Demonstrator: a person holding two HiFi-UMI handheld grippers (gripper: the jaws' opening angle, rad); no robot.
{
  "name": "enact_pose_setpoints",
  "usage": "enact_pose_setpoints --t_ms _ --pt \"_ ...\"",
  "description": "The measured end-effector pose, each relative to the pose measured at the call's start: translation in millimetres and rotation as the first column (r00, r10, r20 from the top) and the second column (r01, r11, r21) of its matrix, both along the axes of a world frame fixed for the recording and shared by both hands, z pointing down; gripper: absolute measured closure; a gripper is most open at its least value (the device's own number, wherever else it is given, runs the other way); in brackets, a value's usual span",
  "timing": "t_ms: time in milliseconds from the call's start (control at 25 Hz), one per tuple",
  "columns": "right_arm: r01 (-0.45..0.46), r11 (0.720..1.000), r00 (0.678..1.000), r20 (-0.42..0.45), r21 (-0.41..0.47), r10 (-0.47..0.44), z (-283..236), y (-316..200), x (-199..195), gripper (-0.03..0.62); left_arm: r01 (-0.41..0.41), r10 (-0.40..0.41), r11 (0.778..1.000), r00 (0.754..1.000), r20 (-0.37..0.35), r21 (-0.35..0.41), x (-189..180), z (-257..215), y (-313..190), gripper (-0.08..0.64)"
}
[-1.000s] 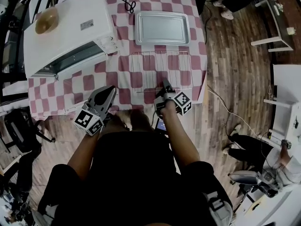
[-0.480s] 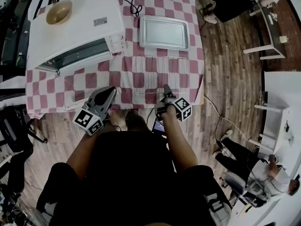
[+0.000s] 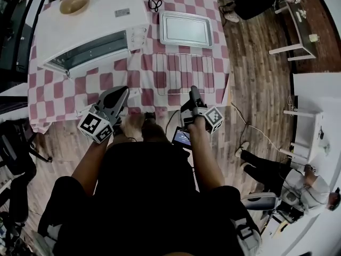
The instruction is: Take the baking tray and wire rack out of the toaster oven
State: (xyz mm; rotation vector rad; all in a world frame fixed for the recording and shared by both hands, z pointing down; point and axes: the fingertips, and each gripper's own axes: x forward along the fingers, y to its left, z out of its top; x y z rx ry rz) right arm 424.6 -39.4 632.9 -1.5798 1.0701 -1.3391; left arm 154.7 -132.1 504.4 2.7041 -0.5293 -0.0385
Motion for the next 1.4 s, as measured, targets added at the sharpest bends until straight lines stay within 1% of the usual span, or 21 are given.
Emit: enact_pose_setpoints --t_ms 40,80,120,200,240,320,400,480,560,640,680,800,840,880,960,1040,1120,1160,1200,1280,1400 --pt "0.035 0.997 0.998 -0.048 0.071 -0.031 -21.6 -6.8 -5.1 0.372 -0.002 0.002 1.000 1.000 -0.005 0.008 -5.5 -4.3 0.3 0.565" --pt "0.078 0.987 0.992 -0.105 0.140 -0.063 -44.3 -12.4 -11.8 0.391 -0.005 0.005 1.000 1.000 -0.009 0.018 -11.3 -8.7 1.2 0.565" --pt "0.126 0.971 0.981 -0.170 0.202 -0.092 -67.3 -16.3 -19.8 0.394 -0.008 0.009 1.000 1.000 -0.014 0.028 -17.5 -13.5 2.5 0.565" --pt "0.226 0.929 0.941 -0.313 0.295 -0.129 -113.1 -18.8 -39.6 0.405 -0.012 0.013 0.999 1.000 -0.028 0.050 -31.2 -24.7 6.7 0.565" --pt "0.274 0.905 0.911 -0.389 0.325 -0.136 -135.1 -17.7 -50.7 0.421 -0.011 0.013 0.998 0.999 -0.035 0.062 -38.8 -30.9 9.4 0.565" --pt "0.362 0.861 0.835 -0.535 0.357 -0.129 -176.0 -12.3 -75.7 0.461 -0.006 0.010 0.996 0.999 -0.048 0.087 -55.8 -44.3 14.7 0.565" --pt "0.435 0.824 0.744 -0.660 0.364 -0.101 -211.0 -3.8 -105.8 0.513 0.005 0.002 0.993 0.998 -0.061 0.118 -75.6 -58.1 20.2 0.565" --pt "0.494 0.797 0.643 -0.763 0.349 -0.064 -239.0 6.4 -137.9 0.553 0.023 -0.012 0.989 0.997 -0.075 0.144 -97.8 -70.4 25.5 0.565" --pt "0.534 0.782 0.548 -0.836 0.323 -0.029 -260.6 18.5 -170.0 0.586 0.044 -0.031 0.987 0.996 -0.085 0.156 -122.8 -80.8 32.5 0.565" --pt "0.550 0.785 0.463 -0.886 0.286 -0.001 -276.4 32.4 -201.0 0.589 0.065 -0.050 0.984 0.995 -0.091 0.167 -151.3 -91.2 42.4 0.565" --pt "0.547 0.795 0.415 -0.910 0.260 0.012 -282.7 38.6 -214.9 0.589 0.075 -0.059 0.981 0.994 -0.094 0.179 -165.4 -97.2 46.7 0.565" --pt "0.499 0.849 0.263 -0.964 0.174 0.042 -295.4 54.7 -245.6 0.589 0.114 -0.094 0.966 0.991 -0.096 0.233 -203.4 -114.3 56.8 0.565" --pt "0.479 0.864 0.227 -0.973 0.156 0.050 -297.9 60.0 -252.7 0.589 0.133 -0.112 0.960 0.989 -0.095 0.248 -214.5 -118.3 59.7 0.565" --pt "0.463 0.875 0.201 -0.978 0.143 0.054 -299.2 64.6 -258.8 0.589 0.154 -0.134 0.954 0.986 -0.094 0.259 -225.0 -121.6 62.2 0.565" --pt "0.441 0.890 0.170 -0.984 0.120 0.048 -297.9 71.1 -268.5 0.589 0.206 -0.188 0.941 0.978 -0.094 0.269 -243.3 -126.2 66.2 0.565" --pt "0.434 0.897 0.139 -0.990 0.083 0.025 -291.0 76.7 -277.5 0.589 0.261 -0.245 0.925 0.965 -0.090 0.276 -257.3 -128.5 71.6 0.565" --pt "0.446 0.894 0.097 -0.995 0.037 -0.007 -279.7 83.0 -288.7 0.589 0.305 -0.293 0.909 0.952 -0.085 0.284 -268.2 -128.0 79.3 0.565" --pt "0.459 0.888 0.084 -0.996 0.020 -0.021 -274.0 85.1 -294.1 0.589 0.322 -0.311 0.902 0.947 -0.085 0.288 -272.7 -127.4 82.6 0.565" --pt "0.477 0.879 0.082 -0.996 0.012 -0.031 -269.5 86.0 -298.6 0.589 0.334 -0.323 0.897 0.942 -0.088 0.289 -276.2 -127.2 85.5 0.565" --pt "0.509 0.861 0.101 -0.994 0.014 -0.044 -265.6 87.0 -303.6 0.589 0.344 -0.332 0.894 0.939 -0.090 0.286 -279.5 -128.0 92.7 0.565" --pt "0.516 0.856 0.116 -0.992 0.020 -0.047 -263.5 96.2 -302.2 0.589 0.339 -0.334 0.898 0.940 -0.068 0.281 -279.7 -125.0 109.9 0.565"
